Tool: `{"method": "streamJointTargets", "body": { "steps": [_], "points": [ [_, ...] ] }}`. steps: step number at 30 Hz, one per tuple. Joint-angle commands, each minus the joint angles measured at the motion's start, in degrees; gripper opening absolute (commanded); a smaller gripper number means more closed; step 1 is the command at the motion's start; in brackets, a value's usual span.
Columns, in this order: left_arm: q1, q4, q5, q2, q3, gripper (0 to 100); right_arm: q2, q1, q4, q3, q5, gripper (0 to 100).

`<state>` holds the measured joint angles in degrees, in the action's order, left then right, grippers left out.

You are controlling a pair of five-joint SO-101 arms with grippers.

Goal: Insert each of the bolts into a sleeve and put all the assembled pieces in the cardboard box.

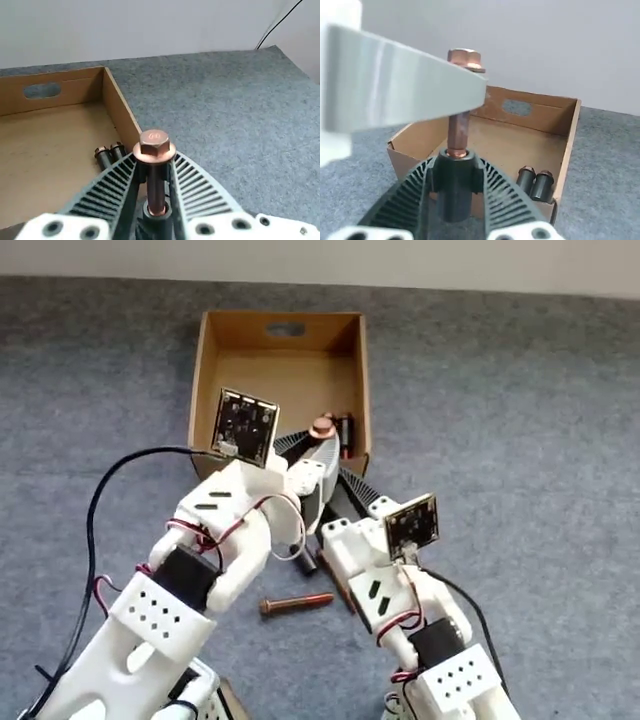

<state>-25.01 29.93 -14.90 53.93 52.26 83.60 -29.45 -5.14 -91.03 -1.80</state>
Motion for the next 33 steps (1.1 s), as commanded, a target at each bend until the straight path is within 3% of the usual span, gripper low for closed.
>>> {"method": "streamJointTargets", "body": {
  "steps": [1,7,31,33],
  "points": [
    [1.71,1.41,0.53,0.31,-1.89,1,0.75,2.68,1.54,0.40,-0.26,0.6],
    [1.71,4.48,0.53,0.31,-1.98,12,0.75,2.68,1.54,0.40,-0.26,0.6],
    [-3.91,11.25,0.70,0.40,-2.95,17,0.75,2.68,1.54,0.31,-0.18,0.6],
    [-4.62,13.54,3.69,0.40,-4.79,17,0.75,2.68,1.54,0.31,-0.18,0.6]
  ]
}}
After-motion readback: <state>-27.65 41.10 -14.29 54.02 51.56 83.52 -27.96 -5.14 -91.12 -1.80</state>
